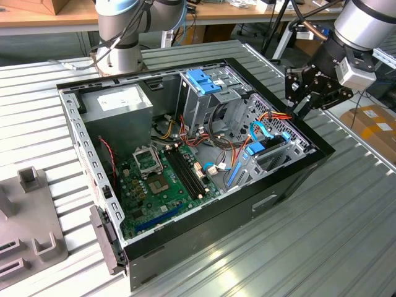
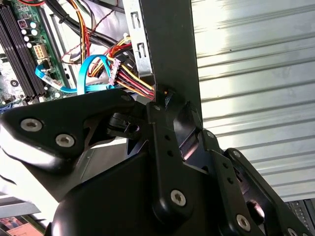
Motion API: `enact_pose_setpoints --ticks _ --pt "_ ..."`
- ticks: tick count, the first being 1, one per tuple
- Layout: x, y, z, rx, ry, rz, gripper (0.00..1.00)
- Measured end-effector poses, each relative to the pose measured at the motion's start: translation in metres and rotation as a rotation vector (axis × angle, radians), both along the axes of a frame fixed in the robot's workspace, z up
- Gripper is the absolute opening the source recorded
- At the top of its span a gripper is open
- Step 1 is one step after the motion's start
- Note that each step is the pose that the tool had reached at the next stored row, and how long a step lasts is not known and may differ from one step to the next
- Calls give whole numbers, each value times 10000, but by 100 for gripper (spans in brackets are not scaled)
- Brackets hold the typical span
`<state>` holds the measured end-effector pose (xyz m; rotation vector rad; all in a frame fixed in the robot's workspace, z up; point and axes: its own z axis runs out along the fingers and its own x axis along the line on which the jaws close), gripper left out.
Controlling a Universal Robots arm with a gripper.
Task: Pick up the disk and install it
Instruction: 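Insert the first disk wire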
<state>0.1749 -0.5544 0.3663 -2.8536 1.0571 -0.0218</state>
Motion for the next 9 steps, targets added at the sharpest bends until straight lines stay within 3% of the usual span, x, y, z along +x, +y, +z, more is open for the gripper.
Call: enact_pose_setpoints --ticks 4,6,9 --pt "0 0 -2 0 0 0 35" --pt "0 0 -2 0 0 0 21" --pt "0 0 -2 -2 -1 0 21"
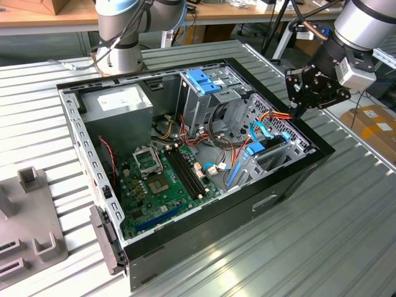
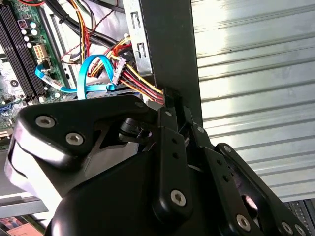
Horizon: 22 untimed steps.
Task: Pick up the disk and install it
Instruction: 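Insert the first disk wire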
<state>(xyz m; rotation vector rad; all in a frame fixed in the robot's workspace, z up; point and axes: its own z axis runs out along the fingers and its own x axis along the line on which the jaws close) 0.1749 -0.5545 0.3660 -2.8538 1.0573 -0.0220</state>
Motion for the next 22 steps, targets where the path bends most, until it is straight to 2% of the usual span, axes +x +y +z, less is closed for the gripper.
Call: enact_pose_setpoints --ticks 2,5,8,10,16,17,22 --pt "0 0 -1 2 0 0 17" --pt "0 0 0 3 1 0 17" --pt "0 0 97 2 0 0 17" --pt "0 0 138 3 0 0 17" --pt "-9 1 160 0 -1 1 17" --pt "-24 1 160 0 -1 0 17" --pt "-248 1 159 1 -10 1 17"
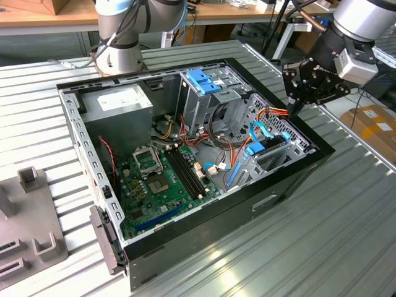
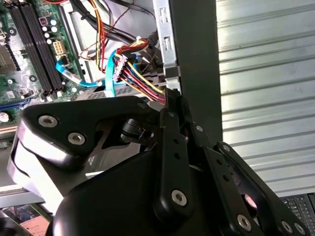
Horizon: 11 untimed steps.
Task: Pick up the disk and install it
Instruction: 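Insert the first disk wire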
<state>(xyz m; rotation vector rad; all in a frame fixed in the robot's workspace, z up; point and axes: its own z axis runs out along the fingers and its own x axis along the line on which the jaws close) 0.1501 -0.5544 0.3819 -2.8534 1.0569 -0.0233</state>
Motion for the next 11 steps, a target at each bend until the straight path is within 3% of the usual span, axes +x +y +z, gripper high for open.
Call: enact_pose_setpoints --ticks 2,5,8,9,11 --pt "-93 0 0 1 -2 -1 17" --pt "-100 0 -1 1 -2 0 17" --pt "-100 0 -2 1 -1 -532 17" --pt "-100 0 -3 1 -2 -1000 17" --pt "-100 0 -5 1 -2 -1379 17"
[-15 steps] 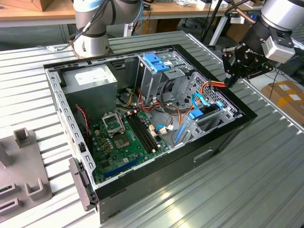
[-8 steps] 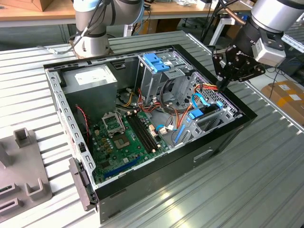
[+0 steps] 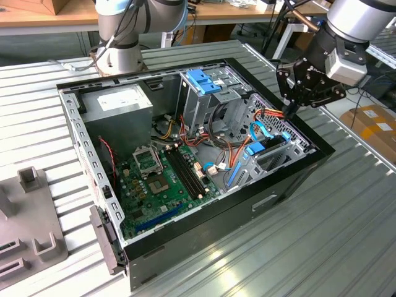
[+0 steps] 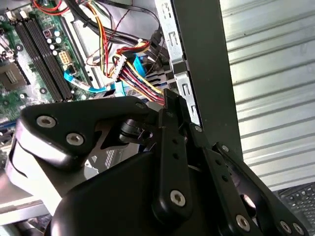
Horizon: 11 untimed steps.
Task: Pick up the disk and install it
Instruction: 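Insert the first disk wire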
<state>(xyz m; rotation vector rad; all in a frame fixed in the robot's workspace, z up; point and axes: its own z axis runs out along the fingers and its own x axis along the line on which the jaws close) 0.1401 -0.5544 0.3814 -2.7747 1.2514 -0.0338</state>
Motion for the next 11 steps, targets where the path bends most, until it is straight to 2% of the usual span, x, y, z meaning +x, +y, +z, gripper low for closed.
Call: enact_pose_setpoints --ticks 4,5,7,11 --pt "0 0 -3 0 0 -916 17" --pt "0 0 -5 1 0 -1397 17" --pt "-2 -1 -6 0 1 -2074 17" --pt "-1 0 -6 0 0 -2082 17"
